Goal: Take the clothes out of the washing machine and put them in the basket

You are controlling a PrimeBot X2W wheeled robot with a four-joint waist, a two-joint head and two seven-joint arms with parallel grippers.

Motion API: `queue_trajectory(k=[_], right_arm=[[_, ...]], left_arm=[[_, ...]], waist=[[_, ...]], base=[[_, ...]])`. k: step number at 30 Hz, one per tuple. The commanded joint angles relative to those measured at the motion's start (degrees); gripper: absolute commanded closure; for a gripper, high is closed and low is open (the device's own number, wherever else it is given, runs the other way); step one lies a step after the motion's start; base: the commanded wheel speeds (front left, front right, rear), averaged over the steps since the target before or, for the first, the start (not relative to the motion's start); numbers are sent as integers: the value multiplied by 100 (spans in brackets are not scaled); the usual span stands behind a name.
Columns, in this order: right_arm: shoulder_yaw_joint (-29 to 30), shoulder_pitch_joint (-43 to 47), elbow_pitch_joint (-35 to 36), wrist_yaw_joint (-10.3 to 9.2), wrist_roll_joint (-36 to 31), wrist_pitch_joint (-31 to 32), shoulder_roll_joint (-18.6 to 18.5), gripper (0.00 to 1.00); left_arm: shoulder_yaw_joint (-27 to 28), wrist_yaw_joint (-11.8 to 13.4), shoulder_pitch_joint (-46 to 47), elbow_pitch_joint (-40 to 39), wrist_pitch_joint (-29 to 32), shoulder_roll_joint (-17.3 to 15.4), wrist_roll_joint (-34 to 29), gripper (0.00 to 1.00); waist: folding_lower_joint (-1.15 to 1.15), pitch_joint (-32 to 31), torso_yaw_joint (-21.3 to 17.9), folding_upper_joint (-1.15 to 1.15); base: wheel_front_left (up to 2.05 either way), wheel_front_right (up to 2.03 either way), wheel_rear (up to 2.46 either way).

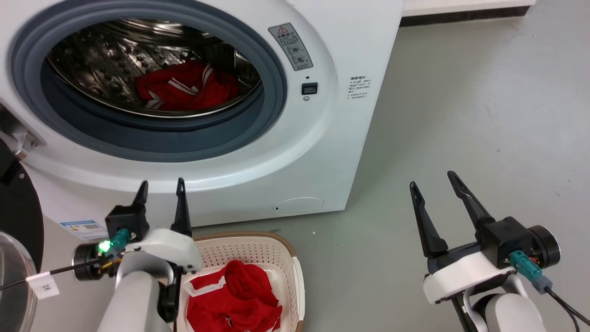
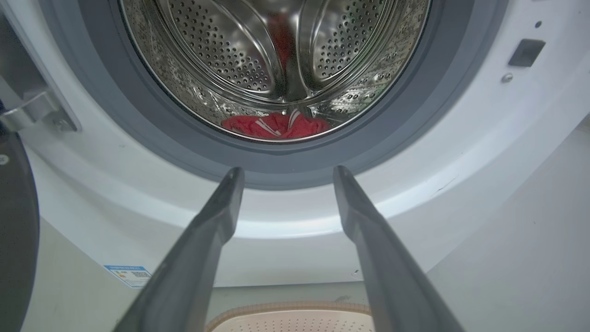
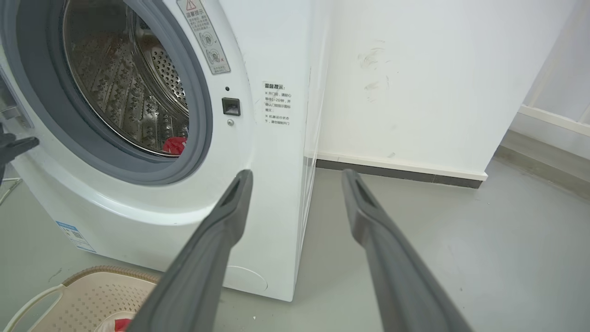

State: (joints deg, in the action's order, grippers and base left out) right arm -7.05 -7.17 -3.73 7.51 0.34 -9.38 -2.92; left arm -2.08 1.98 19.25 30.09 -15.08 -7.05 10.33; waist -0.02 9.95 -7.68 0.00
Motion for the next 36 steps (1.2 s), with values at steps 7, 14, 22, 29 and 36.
queue_trajectory(k=[7,14,22,29,36], right_arm=[[-130,68,172,-4,-48,75,8,0],[-264,-91,189,-4,33,-21,9,0],[-404,-308,114,-4,225,-193,11,0],[-595,-635,-2,-5,465,-406,12,0],[-845,-1022,-134,-4,723,-551,13,0]], left_arm=[[159,-148,571,-274,-12,-177,-191,0],[158,-344,1648,625,163,-564,-197,0],[85,-480,2857,1377,979,-1066,-279,0],[-21,-585,4029,1990,1745,-1540,-370,0],[-149,-590,4935,2396,2429,-1961,-518,0]], waist=[[2,40,-161,0],[2,367,-598,0],[2,1034,-1065,0],[2,1825,-1439,0],[2,2460,-1801,0]], base=[[0,0,0],[0,0,0],[0,0,0],[0,0,0],[0,0,0]])
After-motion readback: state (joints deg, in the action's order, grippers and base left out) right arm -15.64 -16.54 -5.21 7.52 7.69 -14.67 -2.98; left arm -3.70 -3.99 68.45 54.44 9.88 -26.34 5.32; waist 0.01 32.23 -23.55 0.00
